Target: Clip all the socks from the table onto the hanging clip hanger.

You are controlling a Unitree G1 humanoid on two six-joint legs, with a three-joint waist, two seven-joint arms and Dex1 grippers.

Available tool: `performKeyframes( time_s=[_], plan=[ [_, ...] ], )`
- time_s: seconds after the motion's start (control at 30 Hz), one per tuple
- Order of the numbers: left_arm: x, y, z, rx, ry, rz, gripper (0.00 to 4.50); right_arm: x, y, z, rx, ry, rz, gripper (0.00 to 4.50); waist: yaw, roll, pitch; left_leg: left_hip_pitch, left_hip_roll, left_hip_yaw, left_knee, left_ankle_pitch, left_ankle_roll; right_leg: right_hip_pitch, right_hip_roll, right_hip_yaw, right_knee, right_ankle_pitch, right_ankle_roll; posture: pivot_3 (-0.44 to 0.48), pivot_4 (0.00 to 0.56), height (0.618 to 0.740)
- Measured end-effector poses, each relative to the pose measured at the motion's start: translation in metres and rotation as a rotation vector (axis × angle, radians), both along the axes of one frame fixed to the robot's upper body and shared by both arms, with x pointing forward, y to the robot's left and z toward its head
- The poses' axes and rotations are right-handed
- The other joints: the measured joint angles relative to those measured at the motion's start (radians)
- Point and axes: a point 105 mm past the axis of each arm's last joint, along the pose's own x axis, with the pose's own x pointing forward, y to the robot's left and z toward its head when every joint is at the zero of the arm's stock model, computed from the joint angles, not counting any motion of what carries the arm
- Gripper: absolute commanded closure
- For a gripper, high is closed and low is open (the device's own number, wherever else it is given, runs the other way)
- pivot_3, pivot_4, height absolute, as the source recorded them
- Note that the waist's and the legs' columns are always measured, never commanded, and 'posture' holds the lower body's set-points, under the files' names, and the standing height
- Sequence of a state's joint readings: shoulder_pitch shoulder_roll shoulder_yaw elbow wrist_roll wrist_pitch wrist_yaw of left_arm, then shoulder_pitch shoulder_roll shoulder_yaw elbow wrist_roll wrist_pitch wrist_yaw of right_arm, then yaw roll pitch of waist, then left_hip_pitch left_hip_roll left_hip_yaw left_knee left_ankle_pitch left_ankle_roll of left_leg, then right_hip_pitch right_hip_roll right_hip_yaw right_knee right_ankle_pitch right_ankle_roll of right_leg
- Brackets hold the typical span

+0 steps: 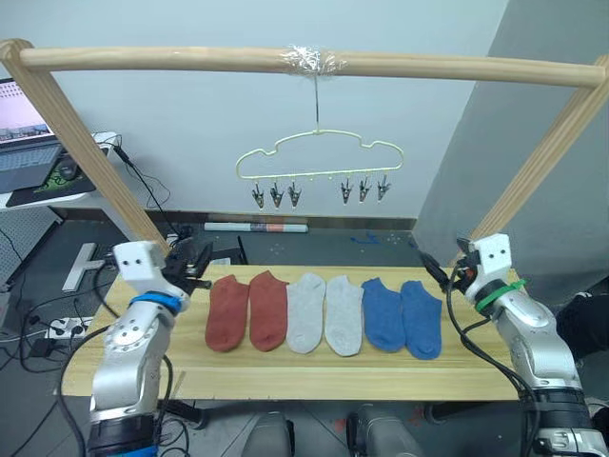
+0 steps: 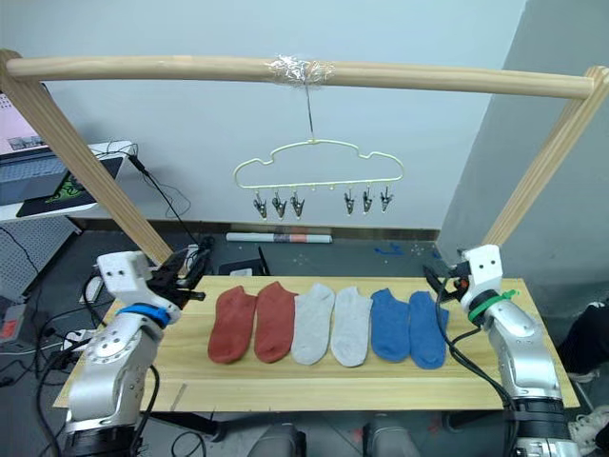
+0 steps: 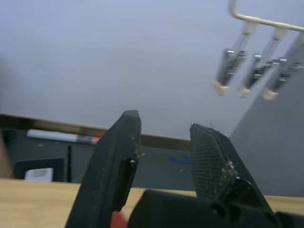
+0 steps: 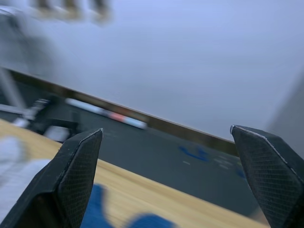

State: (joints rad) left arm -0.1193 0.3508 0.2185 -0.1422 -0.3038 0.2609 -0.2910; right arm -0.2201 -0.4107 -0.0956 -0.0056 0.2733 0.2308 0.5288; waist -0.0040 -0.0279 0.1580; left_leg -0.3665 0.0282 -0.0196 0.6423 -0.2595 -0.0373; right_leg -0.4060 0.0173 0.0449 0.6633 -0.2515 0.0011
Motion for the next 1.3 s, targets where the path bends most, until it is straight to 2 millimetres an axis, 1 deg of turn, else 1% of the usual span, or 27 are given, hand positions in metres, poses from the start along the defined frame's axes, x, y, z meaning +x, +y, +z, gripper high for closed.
performKeyframes(
  time_s=[0.1, 0.27, 0.37, 0.43, 0.5, 0.63, 0.73, 0.8, 1.0, 1.17, 1.3],
  plan=[
    [0.008, -0.012, 0.005, -0.011, -0.019, -0.011, 2.49, 0.002, 0.020, 0.014, 0.025, -0.030, 0.088, 0.00, -0.002, 0.000, 0.001, 0.000, -0.001, 0.000, 0.001, 0.000, 0.000, 0.000, 0.000, 0.000, 0.000, 0.000, 0.000, 0.013, 0.155, 0.740],
    [0.023, -0.030, 0.002, -0.039, -0.018, -0.007, 2.49, 0.001, 0.062, 0.032, 0.064, -0.042, 0.250, 0.00, -0.004, -0.001, 0.008, -0.001, -0.001, -0.001, 0.001, 0.000, 0.000, 0.000, 0.001, -0.001, 0.000, 0.000, 0.000, 0.010, 0.161, 0.740],
    [0.034, -0.037, 0.011, -0.038, -0.056, 0.026, 2.49, -0.002, 0.088, 0.054, 0.087, -0.084, 0.347, 0.00, -0.004, -0.003, 0.013, -0.003, -0.001, -0.003, 0.001, 0.000, 0.000, 0.000, 0.001, -0.003, -0.001, 0.000, 0.001, 0.007, 0.166, 0.740],
    [0.038, -0.044, 0.014, -0.037, -0.076, 0.029, 2.49, -0.006, 0.099, 0.062, 0.103, -0.099, 0.396, 0.00, -0.004, -0.004, 0.013, -0.003, 0.000, -0.004, 0.001, 0.000, 0.000, 0.000, 0.000, -0.004, -0.001, 0.000, 0.001, 0.001, 0.171, 0.740],
    [0.041, -0.047, 0.015, -0.042, -0.081, 0.032, 2.49, -0.009, 0.106, 0.063, 0.107, -0.094, 0.422, 0.00, -0.004, -0.004, 0.013, -0.005, 0.000, -0.005, 0.001, 0.000, 0.000, -0.001, 0.000, -0.004, -0.002, 0.000, 0.001, -0.002, 0.174, 0.740],
    [0.049, -0.050, 0.014, -0.056, -0.080, 0.049, 2.49, -0.012, 0.114, 0.060, 0.104, -0.079, 0.457, 0.00, -0.004, -0.005, 0.016, -0.010, -0.001, -0.006, 0.003, 0.000, 0.000, -0.005, -0.001, -0.005, -0.002, 0.001, 0.001, -0.015, 0.183, 0.740],
    [0.054, -0.056, 0.014, -0.070, -0.088, 0.048, 2.49, -0.012, 0.122, 0.066, 0.105, -0.094, 0.485, 0.00, -0.006, -0.005, 0.020, -0.010, -0.001, -0.005, 0.003, 0.000, 0.000, -0.005, -0.001, -0.005, -0.002, 0.001, 0.002, -0.027, 0.192, 0.740],
    [0.056, -0.058, 0.012, -0.067, -0.087, 0.046, 2.49, -0.011, 0.124, 0.070, 0.102, -0.102, 0.489, 0.00, -0.010, -0.005, 0.021, -0.010, -0.001, -0.006, 0.003, 0.000, 0.000, -0.005, 0.000, -0.005, -0.002, 0.001, 0.002, -0.030, 0.194, 0.740],
    [0.061, -0.059, 0.014, -0.057, -0.101, 0.048, 2.49, -0.013, 0.125, 0.070, 0.103, -0.093, 0.493, 0.00, -0.018, -0.005, 0.026, -0.015, -0.001, -0.006, 0.003, 0.000, 0.000, -0.009, -0.001, -0.005, -0.002, 0.001, 0.002, -0.042, 0.207, 0.740],
    [0.072, -0.066, 0.023, -0.071, -0.130, 0.052, 2.49, -0.013, 0.133, 0.081, 0.116, -0.112, 0.510, 0.00, -0.025, -0.006, 0.039, -0.015, -0.001, -0.006, 0.003, 0.000, 0.000, -0.009, -0.001, -0.005, -0.001, 0.002, 0.004, -0.051, 0.212, 0.740],
    [0.075, -0.066, 0.022, -0.063, -0.132, 0.060, 2.49, -0.015, 0.135, 0.085, 0.113, -0.119, 0.516, 0.00, -0.028, -0.006, 0.040, -0.017, -0.001, -0.006, 0.003, 0.000, 0.000, -0.011, -0.001, -0.005, -0.002, 0.002, 0.004, -0.057, 0.213, 0.740]
  ],
)
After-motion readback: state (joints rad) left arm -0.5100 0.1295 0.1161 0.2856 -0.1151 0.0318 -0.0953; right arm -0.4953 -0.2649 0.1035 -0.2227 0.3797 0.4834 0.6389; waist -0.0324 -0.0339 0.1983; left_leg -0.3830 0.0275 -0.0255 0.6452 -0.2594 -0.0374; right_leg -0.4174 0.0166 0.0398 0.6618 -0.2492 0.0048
